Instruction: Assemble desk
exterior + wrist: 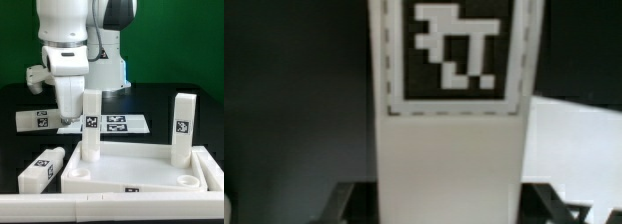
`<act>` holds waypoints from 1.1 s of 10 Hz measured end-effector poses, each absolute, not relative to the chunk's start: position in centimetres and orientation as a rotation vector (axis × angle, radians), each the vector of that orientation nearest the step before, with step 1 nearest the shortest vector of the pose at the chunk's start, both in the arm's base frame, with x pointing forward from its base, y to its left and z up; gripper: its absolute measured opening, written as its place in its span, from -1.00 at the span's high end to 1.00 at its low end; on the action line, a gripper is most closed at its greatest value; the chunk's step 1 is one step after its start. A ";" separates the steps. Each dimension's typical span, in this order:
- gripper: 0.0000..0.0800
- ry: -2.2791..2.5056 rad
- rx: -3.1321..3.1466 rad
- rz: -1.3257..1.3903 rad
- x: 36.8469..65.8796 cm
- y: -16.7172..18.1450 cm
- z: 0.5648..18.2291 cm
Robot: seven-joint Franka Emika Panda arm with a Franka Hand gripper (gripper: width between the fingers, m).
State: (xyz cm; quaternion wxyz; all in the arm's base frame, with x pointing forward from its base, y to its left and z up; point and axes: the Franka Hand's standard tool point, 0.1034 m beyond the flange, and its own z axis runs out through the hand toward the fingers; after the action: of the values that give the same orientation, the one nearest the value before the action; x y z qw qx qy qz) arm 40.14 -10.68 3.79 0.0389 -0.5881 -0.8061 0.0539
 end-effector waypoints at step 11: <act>-0.57 -2.546 -1.549 0.224 38.8 -13.3 2.5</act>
Offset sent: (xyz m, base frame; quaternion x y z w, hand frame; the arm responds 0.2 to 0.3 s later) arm -0.0029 -0.0035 -0.0135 0.0251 0.0232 -0.1137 0.9929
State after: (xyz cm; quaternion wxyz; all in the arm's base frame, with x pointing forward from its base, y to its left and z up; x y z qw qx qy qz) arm 38.82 -13.28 2.47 0.0765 -0.5167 -0.8495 0.0746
